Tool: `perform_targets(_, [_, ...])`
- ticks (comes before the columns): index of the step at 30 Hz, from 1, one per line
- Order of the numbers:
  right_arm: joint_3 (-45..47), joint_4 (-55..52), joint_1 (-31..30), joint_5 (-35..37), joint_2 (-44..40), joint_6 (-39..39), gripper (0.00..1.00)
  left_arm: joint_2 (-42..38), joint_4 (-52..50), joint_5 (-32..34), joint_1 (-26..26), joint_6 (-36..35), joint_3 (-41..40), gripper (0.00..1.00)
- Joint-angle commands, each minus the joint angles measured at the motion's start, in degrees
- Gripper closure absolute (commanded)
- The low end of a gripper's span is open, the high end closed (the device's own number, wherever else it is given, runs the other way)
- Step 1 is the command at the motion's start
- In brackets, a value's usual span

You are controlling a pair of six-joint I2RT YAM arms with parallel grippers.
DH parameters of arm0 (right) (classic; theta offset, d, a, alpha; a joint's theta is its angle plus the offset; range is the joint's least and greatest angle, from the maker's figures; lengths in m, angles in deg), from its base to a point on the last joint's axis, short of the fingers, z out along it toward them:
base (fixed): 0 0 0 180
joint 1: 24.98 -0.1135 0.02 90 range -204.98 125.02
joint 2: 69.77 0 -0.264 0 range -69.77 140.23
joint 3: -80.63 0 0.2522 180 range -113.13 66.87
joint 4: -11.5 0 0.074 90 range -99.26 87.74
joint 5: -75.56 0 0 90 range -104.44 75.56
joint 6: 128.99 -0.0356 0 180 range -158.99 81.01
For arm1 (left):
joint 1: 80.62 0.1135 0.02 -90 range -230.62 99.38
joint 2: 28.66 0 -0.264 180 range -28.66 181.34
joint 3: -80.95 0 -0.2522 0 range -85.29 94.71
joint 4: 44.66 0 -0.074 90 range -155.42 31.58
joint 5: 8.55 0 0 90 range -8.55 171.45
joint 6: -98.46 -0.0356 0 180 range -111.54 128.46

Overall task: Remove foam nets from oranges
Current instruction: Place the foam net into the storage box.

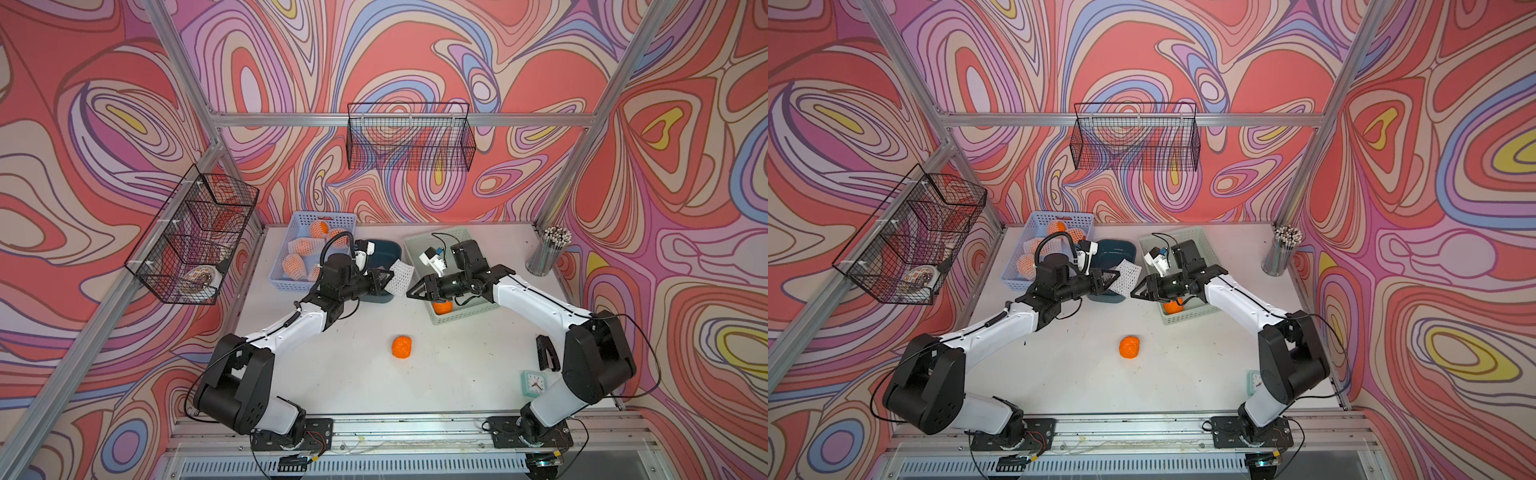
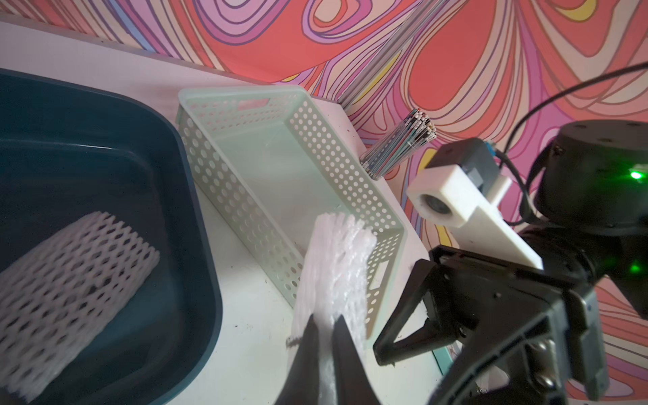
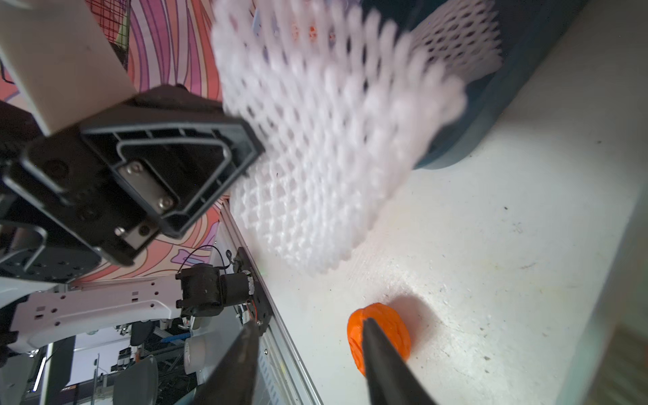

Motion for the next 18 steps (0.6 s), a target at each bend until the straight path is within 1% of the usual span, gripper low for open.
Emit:
perform_targets(1, [4.1, -0.4, -2.4, 6.3, -3.5, 0.0, 0.29, 2.3, -7.2, 2.8, 2.2, -2.5, 4.1, 0.9])
perform_targets(4, [7.2, -0.7, -5.7, 11.8, -5.0, -0.6, 0.2, 5.0, -12.7, 5.7, 3.6, -4.3, 8.9, 0.9])
perform_targets(6, [9.2, 0.3, -8.3, 14.9, -5.7, -1.8, 0.13, 7.0, -17.5, 8.8, 3.7, -6.5, 12.9, 0.9])
perform_targets(8, [10.6, 0.9, -10.7, 17.5, -5.9, -3.0, 0.02, 9.0, -21.6, 12.0, 3.9, -8.6, 16.6, 0.9])
perform_targets(12, [12.2, 0.5, -15.9, 25.2, -5.9, -5.0, 0.02, 12.8, -29.2, 19.1, 3.9, -12.7, 23.1, 0.89])
perform_targets(14, [12.3, 0.0, -17.5, 28.0, -5.6, -5.5, 0.02, 15.0, -31.9, 20.9, 4.1, -14.3, 26.1, 0.89])
perform_targets(18, [12.8, 0.7, -19.7, 30.7, -4.2, -7.2, 0.02, 20.0, -35.8, 23.4, 4.7, -15.7, 31.3, 0.89])
